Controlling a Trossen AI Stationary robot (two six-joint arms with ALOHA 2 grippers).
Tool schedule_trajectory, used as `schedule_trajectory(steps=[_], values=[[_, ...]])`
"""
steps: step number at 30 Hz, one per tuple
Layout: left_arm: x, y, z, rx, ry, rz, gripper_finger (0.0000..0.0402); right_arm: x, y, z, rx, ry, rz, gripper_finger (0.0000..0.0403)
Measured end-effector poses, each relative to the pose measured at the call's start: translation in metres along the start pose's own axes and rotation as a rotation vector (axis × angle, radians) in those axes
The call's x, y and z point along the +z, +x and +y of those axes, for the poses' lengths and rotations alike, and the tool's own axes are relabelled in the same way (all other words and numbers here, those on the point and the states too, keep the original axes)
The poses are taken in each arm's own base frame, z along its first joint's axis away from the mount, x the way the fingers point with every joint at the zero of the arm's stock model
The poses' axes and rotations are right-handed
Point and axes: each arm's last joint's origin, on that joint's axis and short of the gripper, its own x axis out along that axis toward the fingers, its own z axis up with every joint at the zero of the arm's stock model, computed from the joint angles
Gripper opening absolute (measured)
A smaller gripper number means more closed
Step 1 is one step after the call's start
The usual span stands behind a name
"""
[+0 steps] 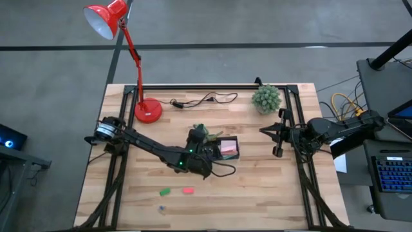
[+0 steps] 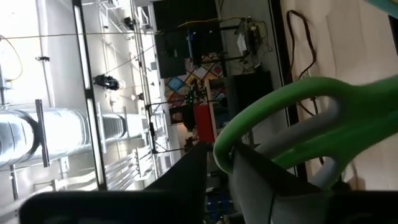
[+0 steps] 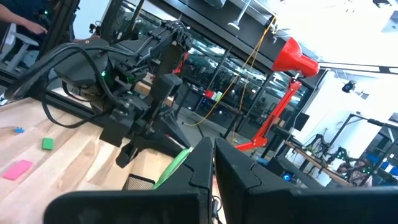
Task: Pick and place office supplies into organizer
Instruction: Put the green scissors into the black desk organizer
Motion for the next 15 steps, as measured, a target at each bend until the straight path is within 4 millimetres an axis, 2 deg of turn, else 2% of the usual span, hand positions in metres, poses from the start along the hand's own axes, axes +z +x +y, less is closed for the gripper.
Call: schedule_trajectory(steps=[15], values=[[0.0002,-0.0003,0.0004,-0.001,0.002,-0.002,0.0145,-0.0001,0.0,0.0001,0.001,-0.021,0.001,0.0008]])
